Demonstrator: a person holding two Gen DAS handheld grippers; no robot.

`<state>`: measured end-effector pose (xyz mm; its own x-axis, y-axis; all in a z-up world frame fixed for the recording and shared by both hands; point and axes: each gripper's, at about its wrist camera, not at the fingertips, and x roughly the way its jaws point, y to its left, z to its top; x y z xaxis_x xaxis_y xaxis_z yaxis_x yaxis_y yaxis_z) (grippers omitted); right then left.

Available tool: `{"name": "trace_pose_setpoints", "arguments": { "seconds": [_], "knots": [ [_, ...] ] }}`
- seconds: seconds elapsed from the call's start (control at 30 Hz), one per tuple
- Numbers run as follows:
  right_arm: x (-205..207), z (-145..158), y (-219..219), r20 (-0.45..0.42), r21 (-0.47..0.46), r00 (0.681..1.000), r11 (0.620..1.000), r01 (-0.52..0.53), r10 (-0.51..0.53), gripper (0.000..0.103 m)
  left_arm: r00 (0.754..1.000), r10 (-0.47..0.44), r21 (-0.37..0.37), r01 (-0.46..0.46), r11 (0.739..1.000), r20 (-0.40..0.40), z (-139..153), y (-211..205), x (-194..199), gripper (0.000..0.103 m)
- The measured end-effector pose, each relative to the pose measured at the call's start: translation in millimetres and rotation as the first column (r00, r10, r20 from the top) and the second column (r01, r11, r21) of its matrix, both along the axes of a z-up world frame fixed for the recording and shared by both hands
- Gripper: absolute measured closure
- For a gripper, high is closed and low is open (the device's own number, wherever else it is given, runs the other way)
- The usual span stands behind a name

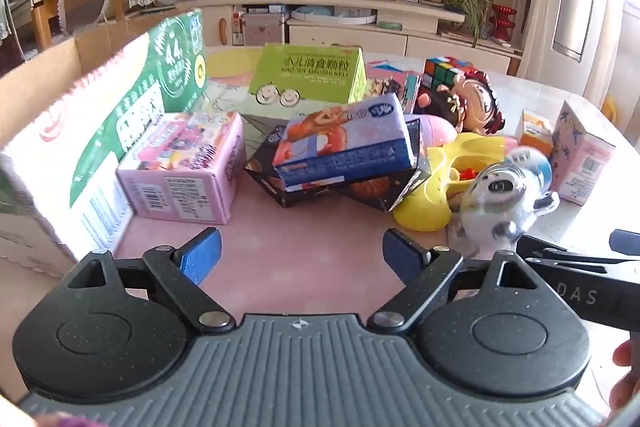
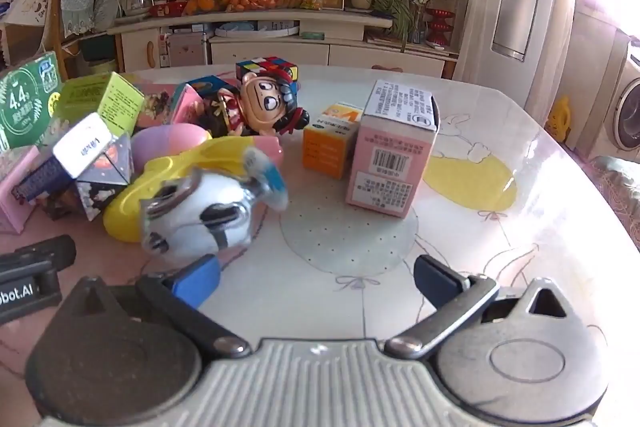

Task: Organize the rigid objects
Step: 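Move left tool toward silver panda figure while right tool approaches pink-white box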

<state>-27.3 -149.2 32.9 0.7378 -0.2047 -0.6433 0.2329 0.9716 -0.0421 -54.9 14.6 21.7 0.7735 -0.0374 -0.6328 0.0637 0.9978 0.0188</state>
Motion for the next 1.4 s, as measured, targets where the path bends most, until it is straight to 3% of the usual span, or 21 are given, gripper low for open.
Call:
{"name": "trace_pose_setpoints", "arguments": {
  "seconds": [0.37,0.73,1.4],
  "knots": [
    [-44,34,35,0.098,-0.025,0.993,0.998,-0.061,0.063,0.001,0.998,-0.003,0.033,0.001,0.999,0.060,46,35,-45,0.000],
    [-82,79,75,0.179,0.028,0.975,0.990,-0.137,0.130,0.001,0.992,0.044,0.038,-0.049,0.998,0.121,88,70,-82,0.000],
    [-113,123,150,0.260,-0.088,0.924,0.960,-0.268,0.281,0.001,0.975,0.124,0.029,-0.131,0.991,0.186,115,122,-119,0.000]
  ]
}}
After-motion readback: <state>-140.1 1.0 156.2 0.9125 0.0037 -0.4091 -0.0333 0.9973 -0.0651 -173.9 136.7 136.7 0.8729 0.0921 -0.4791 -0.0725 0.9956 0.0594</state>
